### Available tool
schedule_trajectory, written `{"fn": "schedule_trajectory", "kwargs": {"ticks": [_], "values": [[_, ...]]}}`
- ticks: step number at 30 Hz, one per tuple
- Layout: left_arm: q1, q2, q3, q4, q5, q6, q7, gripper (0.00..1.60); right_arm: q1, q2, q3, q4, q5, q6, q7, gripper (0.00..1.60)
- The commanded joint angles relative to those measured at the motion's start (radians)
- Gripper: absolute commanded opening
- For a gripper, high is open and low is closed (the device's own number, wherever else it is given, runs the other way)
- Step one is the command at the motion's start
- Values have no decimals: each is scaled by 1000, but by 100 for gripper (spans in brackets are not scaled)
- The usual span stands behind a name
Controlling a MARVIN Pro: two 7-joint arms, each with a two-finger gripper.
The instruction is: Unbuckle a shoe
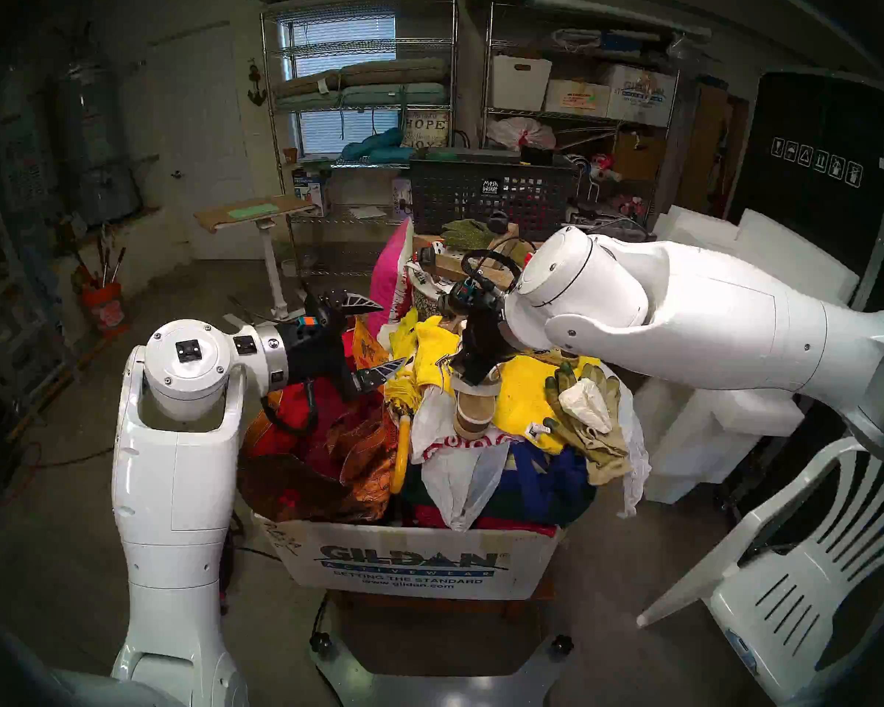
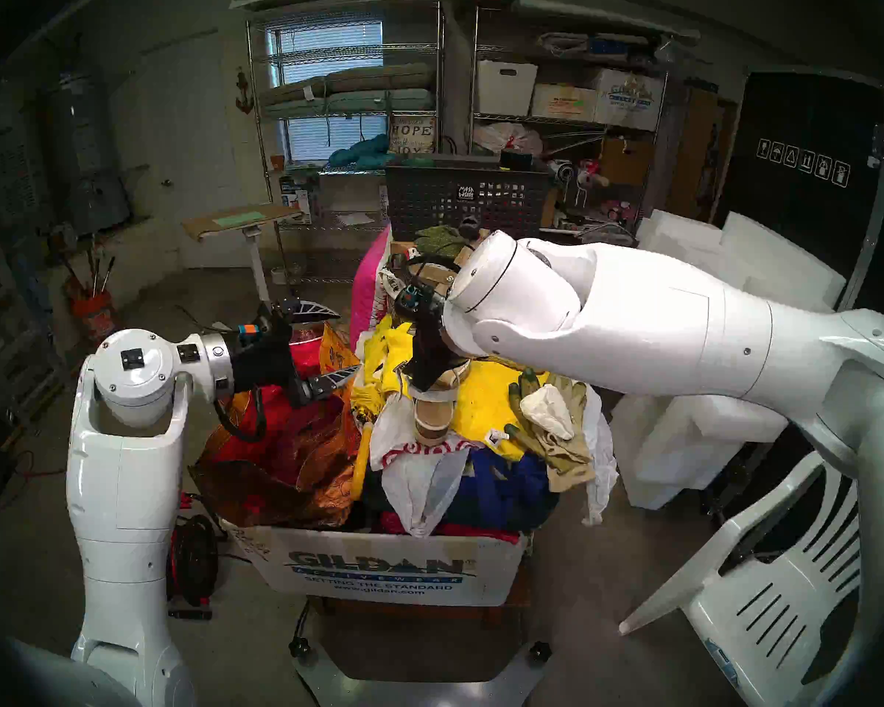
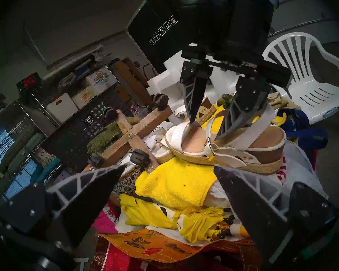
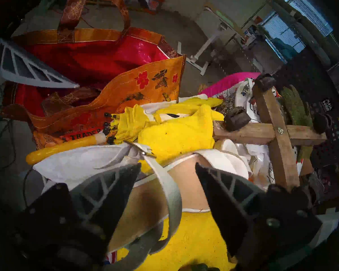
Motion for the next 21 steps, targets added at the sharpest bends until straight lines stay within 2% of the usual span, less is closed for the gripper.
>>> {"fn": "schedule_trajectory", "kwargs": {"ticks": [1,5,6,9,11,13,14,15,17,18,21], "values": [[-10,2,1,-17,-2,2,-3,160,32,-18,3,10,-18,-1,25,124],[-10,2,1,-17,-2,2,-3,160,28,-21,1,15,-25,-5,35,110],[-10,2,1,-17,-2,2,-3,160,27,-23,1,16,-26,-5,35,82],[-10,2,1,-17,-2,2,-3,160,26,-24,4,17,-29,-4,38,72],[-10,2,1,-17,-1,2,-3,160,23,-24,7,18,-29,-4,39,56],[-10,2,1,-17,-1,2,-3,160,23,-23,7,18,-29,-3,40,53],[-10,1,1,-17,-1,2,-3,160,22,-22,9,16,-29,-1,40,43],[-10,1,1,-17,-1,2,-3,160,22,-22,9,16,-29,-1,40,43],[-10,1,1,-17,-1,2,-3,160,18,-18,13,9,-28,0,29,10],[-10,1,1,-17,-1,2,-3,160,17,-16,14,6,-27,0,28,0],[-10,1,1,-17,-1,2,-3,160,14,-12,18,0,-24,0,21,0]]}}
